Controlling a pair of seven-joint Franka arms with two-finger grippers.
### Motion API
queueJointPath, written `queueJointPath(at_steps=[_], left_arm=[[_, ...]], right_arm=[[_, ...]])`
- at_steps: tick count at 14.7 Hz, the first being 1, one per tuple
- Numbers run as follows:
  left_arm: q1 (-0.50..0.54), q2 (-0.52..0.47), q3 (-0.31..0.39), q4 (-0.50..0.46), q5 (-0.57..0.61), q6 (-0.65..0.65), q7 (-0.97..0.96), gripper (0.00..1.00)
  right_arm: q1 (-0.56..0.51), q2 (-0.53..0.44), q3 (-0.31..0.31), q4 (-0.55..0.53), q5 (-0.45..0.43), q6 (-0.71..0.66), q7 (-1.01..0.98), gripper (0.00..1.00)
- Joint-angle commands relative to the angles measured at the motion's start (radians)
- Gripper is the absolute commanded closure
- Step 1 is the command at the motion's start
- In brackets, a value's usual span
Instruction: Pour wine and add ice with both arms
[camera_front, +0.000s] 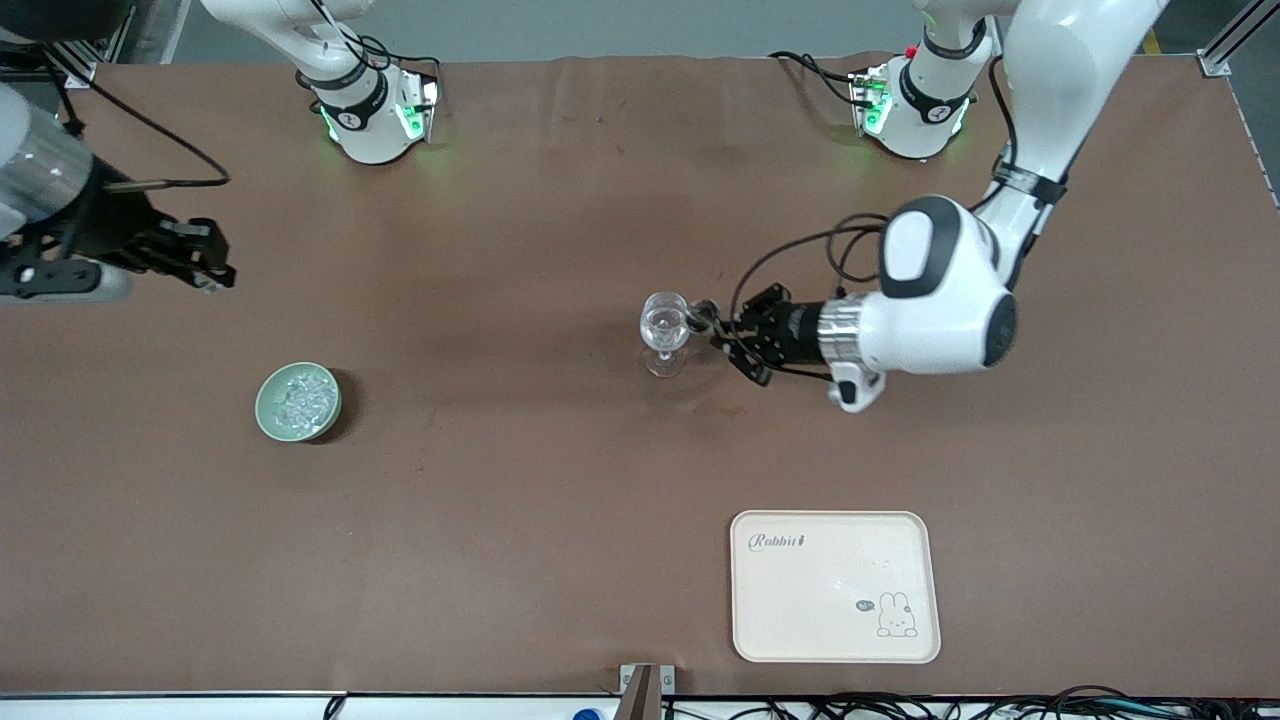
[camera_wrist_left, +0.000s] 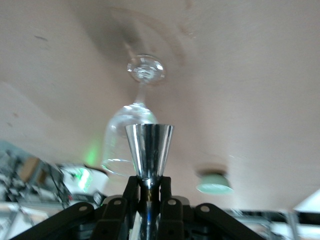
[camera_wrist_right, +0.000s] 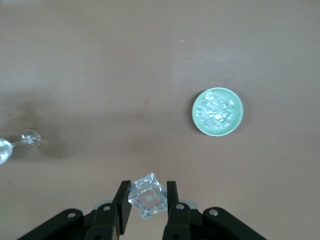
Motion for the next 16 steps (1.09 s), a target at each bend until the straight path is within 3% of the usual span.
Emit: queueJointPath(at_steps=[1, 5, 12, 16], left_arm=[[0.074, 0.096, -0.008, 0.084, -0.055, -0.030, 0.023, 1.00], [0.220, 0.179, -0.008, 0.098, -0.130, -0.079, 0.143, 1.00], [0.448, 0.291, 0.000, 0.099, -0.126, -0.223, 0.406, 0.99], [0.536, 0.339, 0.006, 0.099, -0.124, -0.245, 0.489, 0.99]], right_arm=[[0.101, 0.035, -0.007, 0.009, 0.020, 0.044, 0.122, 0.95], [0.269, 0.134, -0.007, 0.018, 0.016, 0.171, 0.363, 0.95], [0.531, 0.442, -0.013, 0.230, 0.000, 0.340, 0.722, 0.96], [0.591, 0.571, -0.016, 0.320, -0.001, 0.355, 0.774, 0.96]])
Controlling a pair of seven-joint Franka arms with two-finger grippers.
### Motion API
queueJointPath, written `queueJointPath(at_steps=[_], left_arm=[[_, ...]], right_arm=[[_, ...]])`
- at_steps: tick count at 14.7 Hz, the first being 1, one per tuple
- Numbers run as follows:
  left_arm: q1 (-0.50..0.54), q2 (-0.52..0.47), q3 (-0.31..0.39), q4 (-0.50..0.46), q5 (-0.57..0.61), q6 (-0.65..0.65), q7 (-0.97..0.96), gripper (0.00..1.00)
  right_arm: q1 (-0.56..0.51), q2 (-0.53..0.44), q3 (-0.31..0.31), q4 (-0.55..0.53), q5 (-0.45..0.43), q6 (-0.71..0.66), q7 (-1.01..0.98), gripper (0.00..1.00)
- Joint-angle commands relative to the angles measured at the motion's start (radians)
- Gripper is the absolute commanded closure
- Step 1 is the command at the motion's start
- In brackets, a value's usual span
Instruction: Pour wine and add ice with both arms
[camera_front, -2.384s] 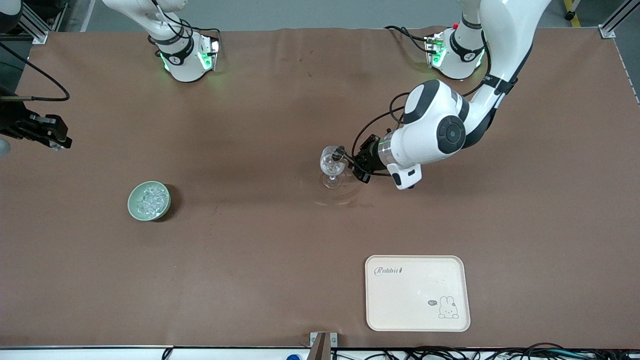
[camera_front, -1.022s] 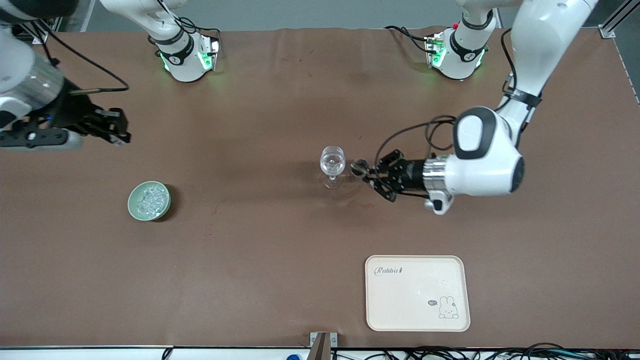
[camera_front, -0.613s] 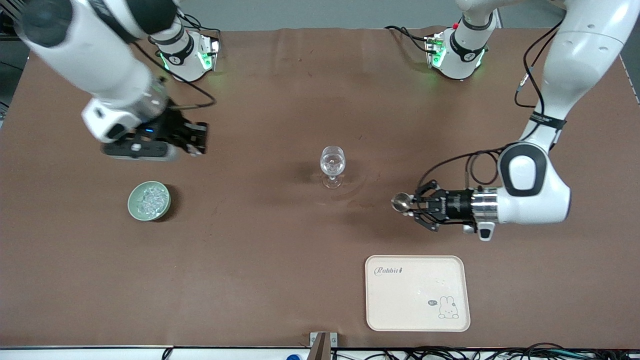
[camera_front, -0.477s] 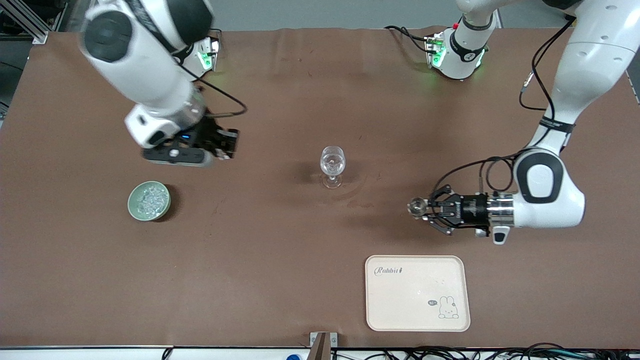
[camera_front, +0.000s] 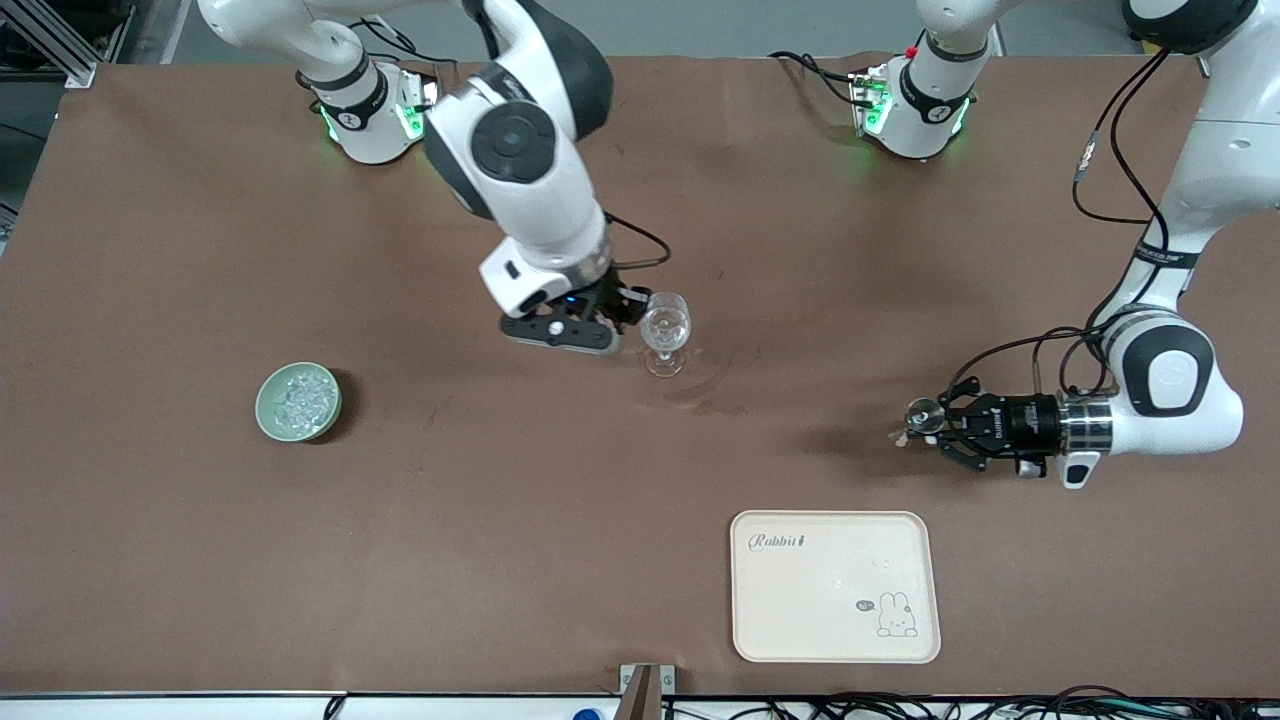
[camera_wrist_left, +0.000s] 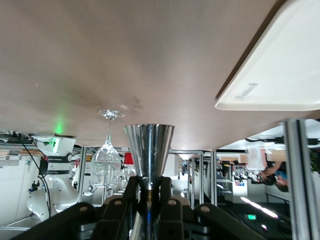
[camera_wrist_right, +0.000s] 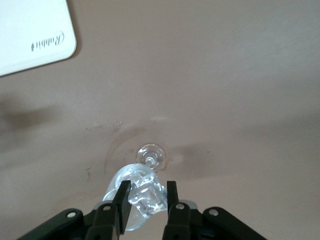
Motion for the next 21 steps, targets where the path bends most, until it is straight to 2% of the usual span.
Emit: queueJointPath(at_steps=[1, 5, 8, 12, 13, 14, 15, 17, 19, 21], left_arm=[[0.035, 0.036, 0.007, 0.023, -0.010, -0.023, 0.020, 0.99], [0.040, 0.050, 0.068, 0.027, -0.010, -0.052, 0.106, 0.99], [0.040, 0.074, 0.115, 0.027, -0.010, -0.077, 0.180, 0.99], [0.040, 0.105, 0.145, 0.027, -0.010, -0.083, 0.244, 0.99], [0.040, 0.108, 0.145, 0.025, -0.008, -0.083, 0.261, 0.99], [0.040, 0.110, 0.146, 0.023, -0.007, -0.083, 0.270, 0.99], [0.038, 0.110, 0.146, 0.023, -0.007, -0.083, 0.276, 0.99], [0.038, 0.121, 0.146, 0.023, -0.005, -0.083, 0.276, 0.99], [0.038, 0.133, 0.146, 0.023, 0.010, -0.104, 0.278, 0.99], [0.031, 0.133, 0.146, 0.023, 0.013, -0.106, 0.278, 0.99]], right_arm=[[0.033, 0.080, -0.014, 0.085, -0.007, -0.012, 0.044, 0.96], [0.105, 0.084, -0.014, 0.075, -0.051, -0.021, 0.093, 0.95], [0.125, 0.086, -0.013, 0.064, -0.067, -0.021, 0.124, 0.95], [0.133, 0.094, -0.013, 0.056, -0.094, -0.018, 0.124, 0.91], [0.131, 0.095, -0.013, 0.056, -0.094, -0.018, 0.124, 0.86], [0.131, 0.095, -0.013, 0.056, -0.096, -0.017, 0.121, 0.74], [0.133, 0.097, -0.014, 0.056, -0.105, -0.017, 0.121, 0.49], [0.133, 0.097, -0.013, 0.055, -0.136, -0.021, 0.121, 0.38], [0.133, 0.095, -0.013, 0.055, -0.139, -0.021, 0.118, 0.20], [0.125, 0.094, -0.013, 0.055, -0.148, -0.026, 0.100, 0.16]])
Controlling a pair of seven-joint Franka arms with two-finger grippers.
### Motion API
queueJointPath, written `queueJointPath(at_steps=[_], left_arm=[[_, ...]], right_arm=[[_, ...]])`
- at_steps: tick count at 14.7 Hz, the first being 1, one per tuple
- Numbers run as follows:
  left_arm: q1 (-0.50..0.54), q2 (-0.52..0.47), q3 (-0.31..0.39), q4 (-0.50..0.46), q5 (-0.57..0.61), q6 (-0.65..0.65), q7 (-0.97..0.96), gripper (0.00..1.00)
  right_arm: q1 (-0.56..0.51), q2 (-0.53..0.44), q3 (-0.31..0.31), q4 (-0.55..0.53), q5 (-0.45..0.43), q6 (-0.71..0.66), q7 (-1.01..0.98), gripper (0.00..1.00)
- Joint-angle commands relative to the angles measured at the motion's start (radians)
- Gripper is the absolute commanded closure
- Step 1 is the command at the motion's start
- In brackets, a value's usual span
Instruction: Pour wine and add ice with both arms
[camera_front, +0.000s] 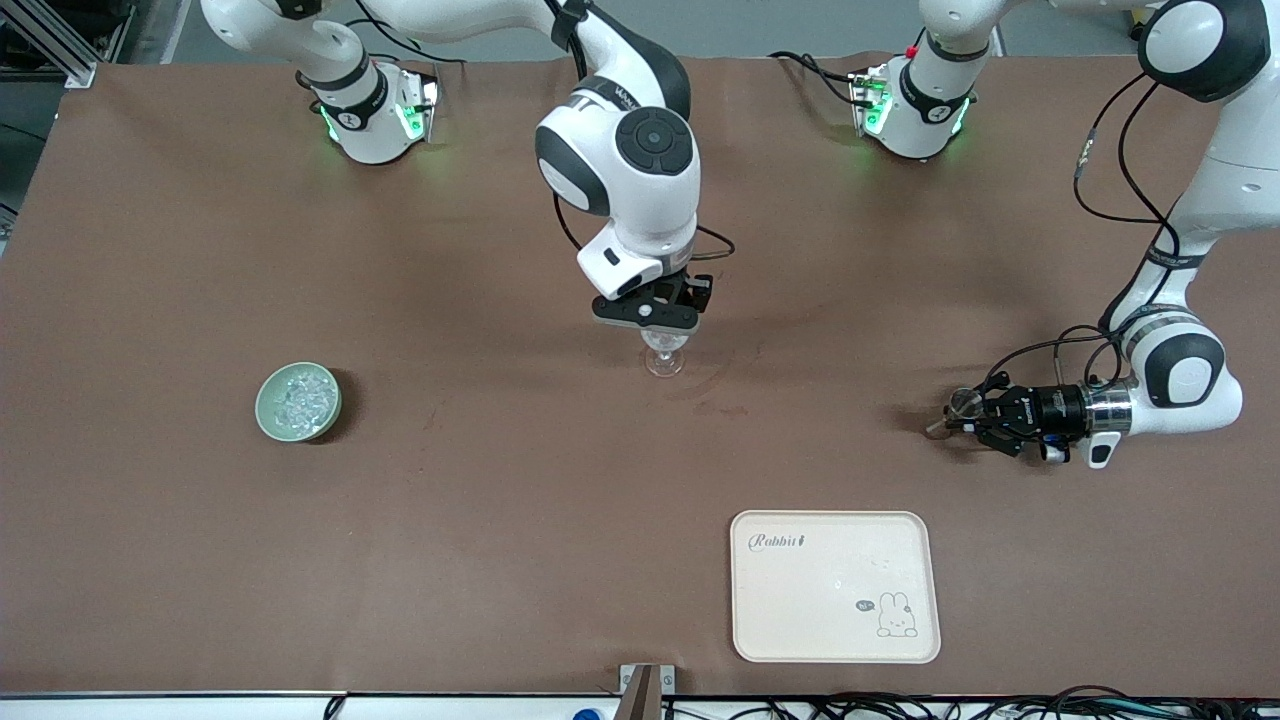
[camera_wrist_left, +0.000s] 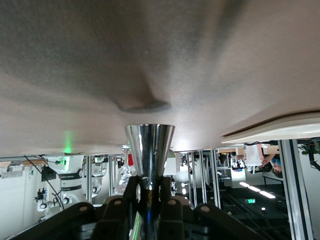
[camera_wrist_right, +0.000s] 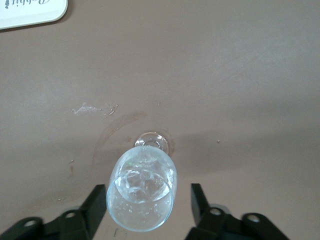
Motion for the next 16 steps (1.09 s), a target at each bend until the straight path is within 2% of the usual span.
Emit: queueJointPath(at_steps=[1, 4, 7, 9, 13, 14, 15, 16], left_arm=[[-0.011, 0.014, 0.003, 0.019, 0.011, -0.027, 0.010, 0.99], [-0.011, 0.031, 0.003, 0.019, 0.013, -0.025, 0.010, 0.98], [-0.011, 0.039, 0.003, 0.019, 0.013, -0.025, 0.011, 0.93], [-0.014, 0.040, 0.003, 0.020, 0.013, -0.025, 0.011, 0.86], [-0.016, 0.039, 0.003, 0.020, 0.013, -0.025, 0.004, 0.53], [-0.016, 0.036, 0.003, 0.022, 0.019, -0.025, 0.001, 0.41], [-0.014, 0.030, 0.003, 0.022, 0.036, -0.025, -0.001, 0.13], [-0.013, 0.022, 0.002, 0.023, 0.057, -0.025, -0.002, 0.00]], right_arm=[[-0.007, -0.011, -0.006, 0.003, -0.020, -0.024, -0.022, 0.15], [-0.066, -0.058, -0.009, 0.002, -0.022, -0.072, -0.075, 0.13], [-0.215, -0.176, -0.009, -0.038, -0.022, -0.103, -0.233, 0.07], [-0.349, -0.260, -0.007, -0.096, -0.020, -0.100, -0.334, 0.01], [-0.580, -0.373, -0.007, -0.168, -0.020, -0.103, -0.558, 0.00], [-0.630, -0.402, -0.006, -0.194, -0.019, -0.103, -0.630, 0.00], [-0.663, -0.431, -0.007, -0.222, -0.019, -0.103, -0.686, 0.00], [-0.693, -0.465, -0.007, -0.253, -0.019, -0.103, -0.713, 0.00]])
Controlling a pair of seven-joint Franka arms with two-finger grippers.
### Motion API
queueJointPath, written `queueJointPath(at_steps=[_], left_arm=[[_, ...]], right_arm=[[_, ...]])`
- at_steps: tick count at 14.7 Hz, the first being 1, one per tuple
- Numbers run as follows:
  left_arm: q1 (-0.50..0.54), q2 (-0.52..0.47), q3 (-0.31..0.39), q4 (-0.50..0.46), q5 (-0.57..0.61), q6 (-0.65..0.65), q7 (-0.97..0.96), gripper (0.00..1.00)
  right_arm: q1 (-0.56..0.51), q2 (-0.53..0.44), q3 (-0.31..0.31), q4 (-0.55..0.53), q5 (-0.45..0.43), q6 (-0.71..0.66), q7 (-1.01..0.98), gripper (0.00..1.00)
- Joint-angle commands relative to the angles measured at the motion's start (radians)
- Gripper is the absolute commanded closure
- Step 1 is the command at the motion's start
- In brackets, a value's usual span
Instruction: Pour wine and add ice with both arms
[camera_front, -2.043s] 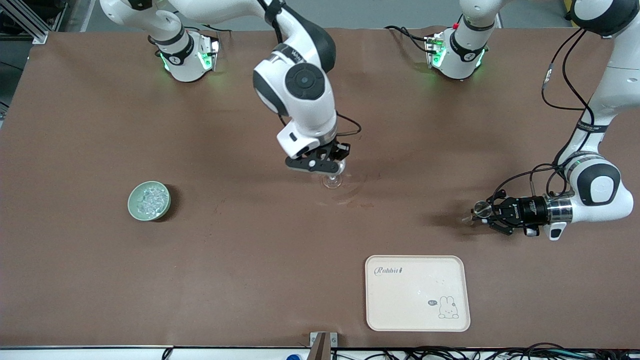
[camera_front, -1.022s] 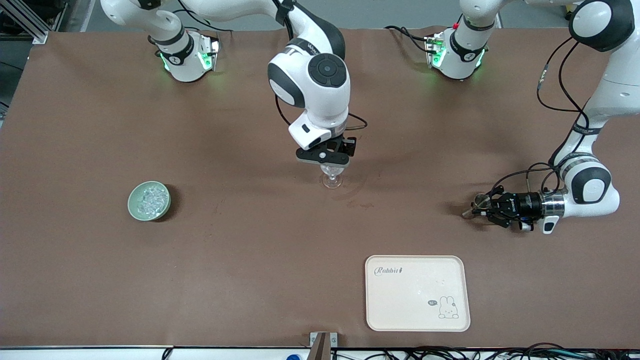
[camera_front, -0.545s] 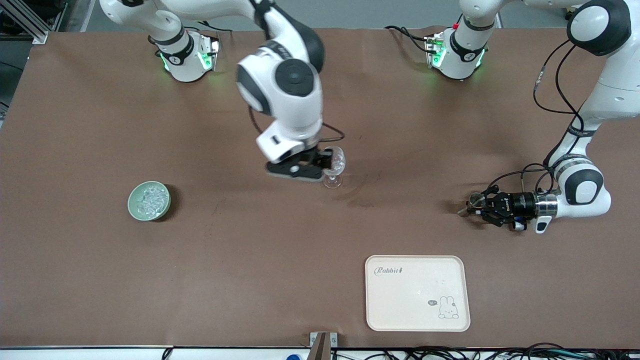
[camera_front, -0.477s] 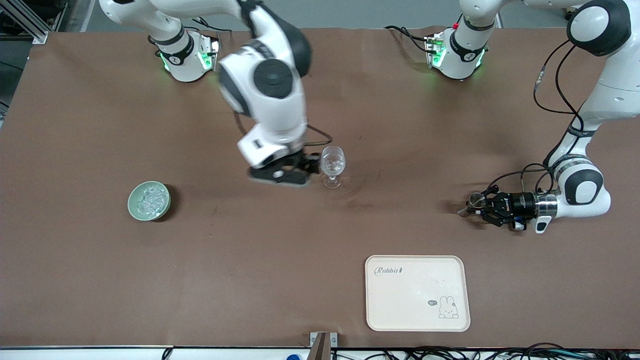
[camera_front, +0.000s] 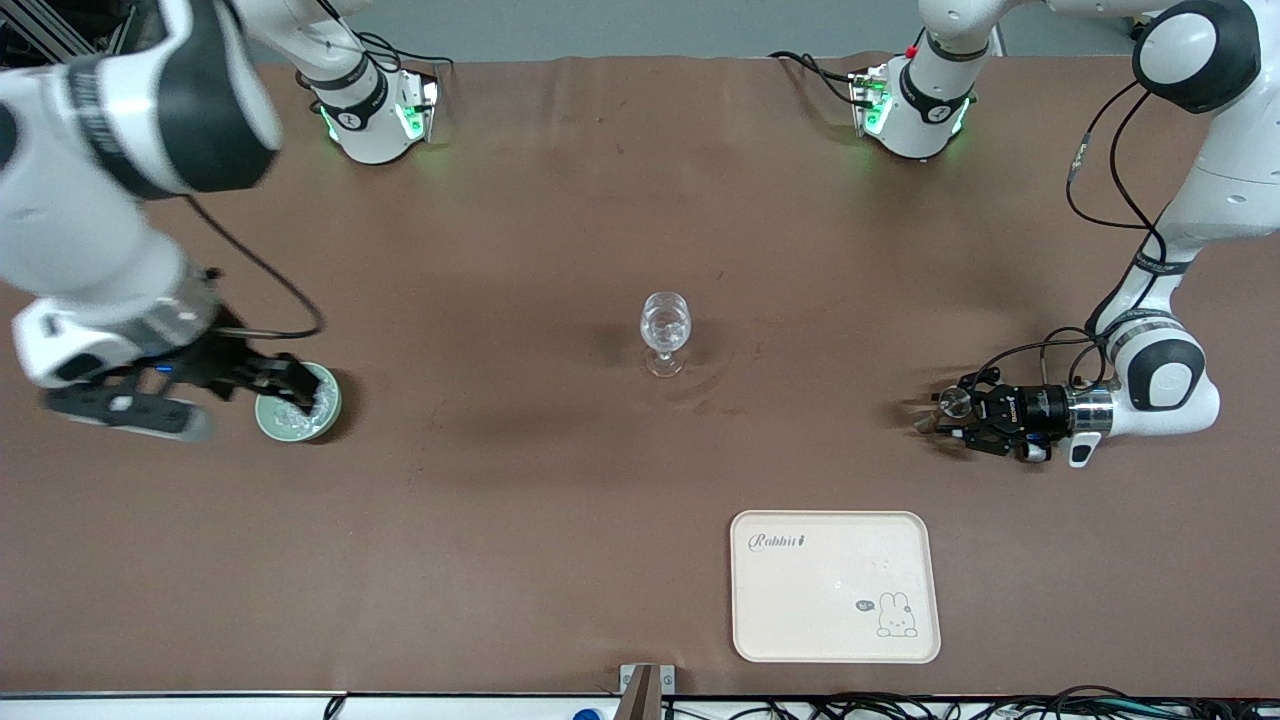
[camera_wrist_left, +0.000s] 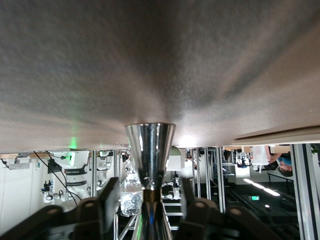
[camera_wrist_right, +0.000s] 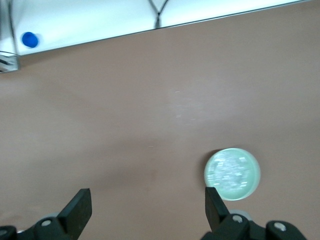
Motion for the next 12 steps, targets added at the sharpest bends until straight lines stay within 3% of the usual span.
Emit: queueJointPath(at_steps=[1, 5, 9, 12], left_arm=[[0.007, -0.020, -0.001, 0.017, 0.055, -0.018, -0.005, 0.00], [0.015, -0.081, -0.006, 0.029, 0.177, -0.020, -0.002, 0.00], [0.010, -0.089, -0.020, 0.159, 0.323, -0.076, 0.003, 0.00], [0.012, -0.138, -0.076, 0.224, 0.450, -0.096, 0.006, 0.00]], right_arm=[[-0.083, -0.129, 0.027, -0.145, 0.000, 0.016, -0.061, 0.00], [-0.165, -0.204, 0.027, -0.167, 0.000, -0.070, -0.107, 0.00], [-0.202, -0.256, 0.027, -0.164, 0.003, -0.153, -0.107, 0.00], [-0.237, -0.252, 0.028, -0.110, 0.017, -0.216, -0.113, 0.00]])
